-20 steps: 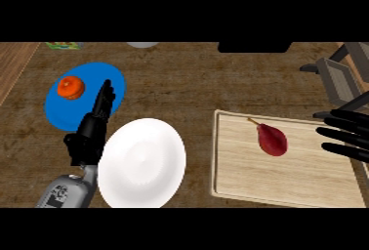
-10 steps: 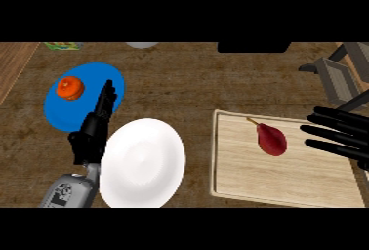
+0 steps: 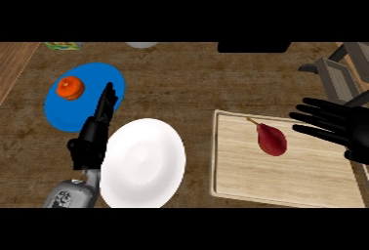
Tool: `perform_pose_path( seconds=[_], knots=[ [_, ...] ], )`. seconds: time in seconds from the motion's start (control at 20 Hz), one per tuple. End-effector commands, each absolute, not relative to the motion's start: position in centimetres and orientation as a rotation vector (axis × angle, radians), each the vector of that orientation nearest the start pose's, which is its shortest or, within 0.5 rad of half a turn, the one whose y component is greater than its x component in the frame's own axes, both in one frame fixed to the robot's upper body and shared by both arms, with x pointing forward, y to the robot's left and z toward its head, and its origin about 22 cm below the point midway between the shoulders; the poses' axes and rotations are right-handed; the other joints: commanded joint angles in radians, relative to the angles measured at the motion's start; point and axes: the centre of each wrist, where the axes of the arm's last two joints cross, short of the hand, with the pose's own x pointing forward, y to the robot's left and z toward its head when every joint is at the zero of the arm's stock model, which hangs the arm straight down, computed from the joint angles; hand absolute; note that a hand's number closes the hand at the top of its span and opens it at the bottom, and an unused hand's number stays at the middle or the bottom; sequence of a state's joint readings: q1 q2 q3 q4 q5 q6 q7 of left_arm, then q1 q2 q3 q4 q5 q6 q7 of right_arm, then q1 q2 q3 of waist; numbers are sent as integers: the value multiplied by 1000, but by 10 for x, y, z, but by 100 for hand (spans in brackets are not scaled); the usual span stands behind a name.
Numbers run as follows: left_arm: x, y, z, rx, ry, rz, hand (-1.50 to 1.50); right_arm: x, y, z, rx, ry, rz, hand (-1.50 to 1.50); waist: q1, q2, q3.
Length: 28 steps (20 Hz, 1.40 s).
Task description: Pick the pear from the tray and place it in the tiered basket
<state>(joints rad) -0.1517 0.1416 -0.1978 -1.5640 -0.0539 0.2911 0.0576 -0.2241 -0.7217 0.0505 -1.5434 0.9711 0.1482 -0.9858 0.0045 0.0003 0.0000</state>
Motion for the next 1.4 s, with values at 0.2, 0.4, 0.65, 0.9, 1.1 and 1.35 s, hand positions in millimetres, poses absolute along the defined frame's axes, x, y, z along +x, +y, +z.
perform_pose_path(
  seconds=[0.2, 0.4, 0.65, 0.9, 1.1, 1.35],
  knots=[
    [276, 189, 32, 189, -1659, -88, 0, 309, -346, 113, 514, 2246, -2572, -150, -1, 0, 0],
    [276, 220, 38, 187, -1663, -110, 0, 313, -345, 103, 495, 2211, -2574, -150, 1, 0, 0],
    [260, 201, 34, 187, -1648, -116, 0, 306, -328, 98, 468, 2204, -2606, -150, -2, -2, 0],
    [269, 205, 35, 193, -1666, -90, 0, 303, -321, 106, 433, 2217, -2643, -150, -5, -2, 0],
    [268, 200, 31, 192, -1674, -97, 0, 313, -306, 89, 462, 2164, -2661, -150, -2, -1, 0],
    [267, 200, 30, 205, -1652, -89, 0, 319, -315, 76, 498, 2155, -2691, -150, -1, 0, 0]
  ],
)
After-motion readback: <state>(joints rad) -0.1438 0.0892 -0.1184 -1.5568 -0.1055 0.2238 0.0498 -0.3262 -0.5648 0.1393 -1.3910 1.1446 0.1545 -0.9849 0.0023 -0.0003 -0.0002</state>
